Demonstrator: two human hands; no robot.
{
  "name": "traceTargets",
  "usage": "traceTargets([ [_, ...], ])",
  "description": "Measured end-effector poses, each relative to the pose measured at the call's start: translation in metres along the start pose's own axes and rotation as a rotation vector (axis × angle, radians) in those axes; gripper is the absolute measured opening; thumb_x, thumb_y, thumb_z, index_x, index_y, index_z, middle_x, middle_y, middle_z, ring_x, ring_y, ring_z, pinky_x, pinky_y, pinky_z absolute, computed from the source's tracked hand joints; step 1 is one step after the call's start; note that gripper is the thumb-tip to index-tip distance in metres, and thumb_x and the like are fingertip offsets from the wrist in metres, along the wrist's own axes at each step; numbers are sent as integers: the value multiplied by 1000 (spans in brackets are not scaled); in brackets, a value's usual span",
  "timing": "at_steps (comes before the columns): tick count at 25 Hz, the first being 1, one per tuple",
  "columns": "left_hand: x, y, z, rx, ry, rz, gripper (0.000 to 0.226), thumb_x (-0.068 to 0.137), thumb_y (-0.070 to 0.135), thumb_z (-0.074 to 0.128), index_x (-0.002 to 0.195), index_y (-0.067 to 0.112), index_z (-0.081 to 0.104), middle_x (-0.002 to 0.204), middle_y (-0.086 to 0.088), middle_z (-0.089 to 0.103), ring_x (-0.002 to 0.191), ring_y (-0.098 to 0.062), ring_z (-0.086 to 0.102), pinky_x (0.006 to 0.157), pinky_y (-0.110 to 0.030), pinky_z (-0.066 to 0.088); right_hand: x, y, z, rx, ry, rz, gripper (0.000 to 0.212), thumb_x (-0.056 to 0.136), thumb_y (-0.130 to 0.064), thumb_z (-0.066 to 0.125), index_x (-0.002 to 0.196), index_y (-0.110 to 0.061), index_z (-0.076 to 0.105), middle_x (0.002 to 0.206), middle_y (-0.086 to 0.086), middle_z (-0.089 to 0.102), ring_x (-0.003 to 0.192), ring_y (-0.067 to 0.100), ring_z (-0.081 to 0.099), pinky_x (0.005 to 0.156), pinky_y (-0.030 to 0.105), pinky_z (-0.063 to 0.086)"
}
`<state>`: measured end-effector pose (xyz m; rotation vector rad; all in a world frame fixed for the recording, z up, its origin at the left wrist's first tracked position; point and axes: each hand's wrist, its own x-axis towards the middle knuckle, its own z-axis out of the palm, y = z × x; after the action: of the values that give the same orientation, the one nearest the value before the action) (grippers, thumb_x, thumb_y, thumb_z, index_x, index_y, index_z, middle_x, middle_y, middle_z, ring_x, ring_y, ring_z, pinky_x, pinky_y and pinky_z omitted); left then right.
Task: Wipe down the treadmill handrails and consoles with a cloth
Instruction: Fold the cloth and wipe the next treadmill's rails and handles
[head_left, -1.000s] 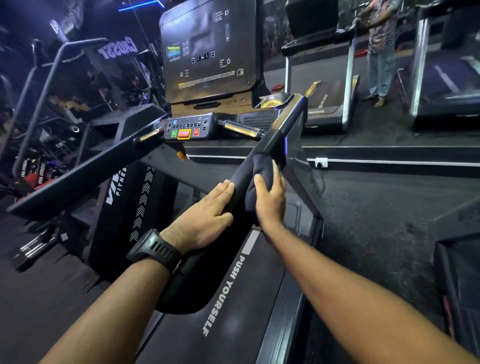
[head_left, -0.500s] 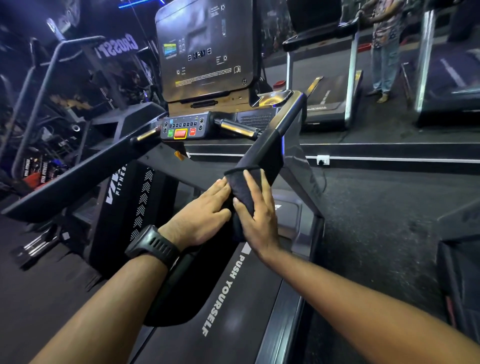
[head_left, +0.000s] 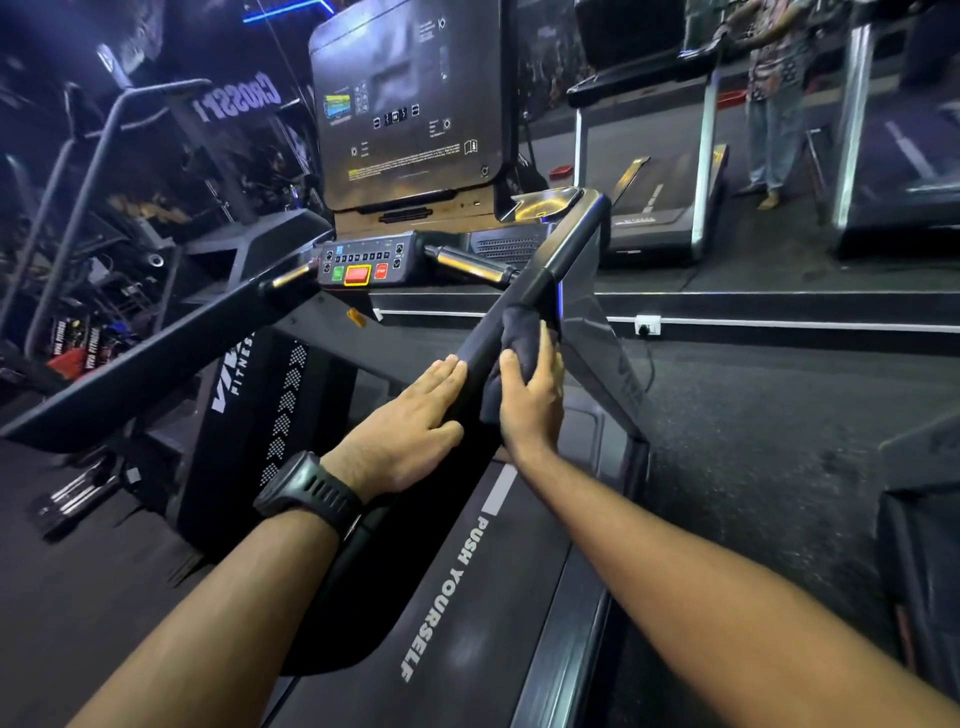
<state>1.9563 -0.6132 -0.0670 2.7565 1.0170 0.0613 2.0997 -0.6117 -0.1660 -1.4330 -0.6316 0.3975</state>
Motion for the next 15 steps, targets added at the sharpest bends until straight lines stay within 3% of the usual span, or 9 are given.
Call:
traceTargets([
  [1,1,0,0,-1,0,2,74,95,12,47,158,16,10,165,5,1,148,1,-5,109,-5,-9,-14,0,0,-48,-14,-91,63,97,-40,55,155,-33,31,165,4,22,151,18,22,116,29,26],
  [4,9,0,0,7,16,11,73,95,12,48,158,13,11,165,3,1,146,3,-5,103,1,-12,-10,16,-11,-152,-176,-586,64,94,-47,50,154,-31,34,166,4,19,152,16,18,118,20,18],
  [5,11,1,0,9,10,9,73,95,13,47,158,15,10,165,5,1,146,3,-6,104,0,-12,13,19,-12,-154,-154,-536,64,94,-46,51,154,-30,36,165,5,22,151,18,22,119,25,21],
  [7,15,3,1,5,8,-2,74,95,13,47,158,17,9,165,7,0,148,2,-6,110,-6,-9,38,7,-5,-6,-27,-105,63,95,-41,53,154,-31,34,162,4,29,147,23,32,116,38,32],
  [8,16,4,1,-2,8,-4,74,95,13,47,158,17,10,165,6,0,148,1,-6,111,-8,-8,33,3,-1,-21,22,28,63,95,-41,53,155,-33,33,162,4,30,147,25,33,115,40,34],
  [9,18,5,1,-7,5,-3,74,95,13,47,158,17,10,165,6,1,148,1,-6,112,-9,-8,21,3,0,-60,26,-36,63,95,-41,52,155,-34,32,163,4,28,148,24,31,116,38,33],
  [12,26,5,0,4,15,-6,72,95,19,46,158,15,11,165,4,1,144,5,-6,110,-7,-9,12,22,-10,-172,-134,-589,62,93,-44,52,152,-33,38,165,3,22,151,20,23,118,28,24],
  [13,28,5,0,7,16,-8,73,94,21,45,158,16,11,165,5,1,144,6,-6,110,-7,-9,33,21,-12,-157,-126,-564,62,92,-45,52,152,-31,39,164,4,25,150,21,26,118,30,27],
  [15,32,7,1,12,13,-15,73,94,16,47,158,17,10,165,7,1,145,5,-6,110,-7,-9,58,9,-6,16,-41,-130,63,93,-43,53,153,-32,37,162,4,30,146,24,34,113,39,37],
])
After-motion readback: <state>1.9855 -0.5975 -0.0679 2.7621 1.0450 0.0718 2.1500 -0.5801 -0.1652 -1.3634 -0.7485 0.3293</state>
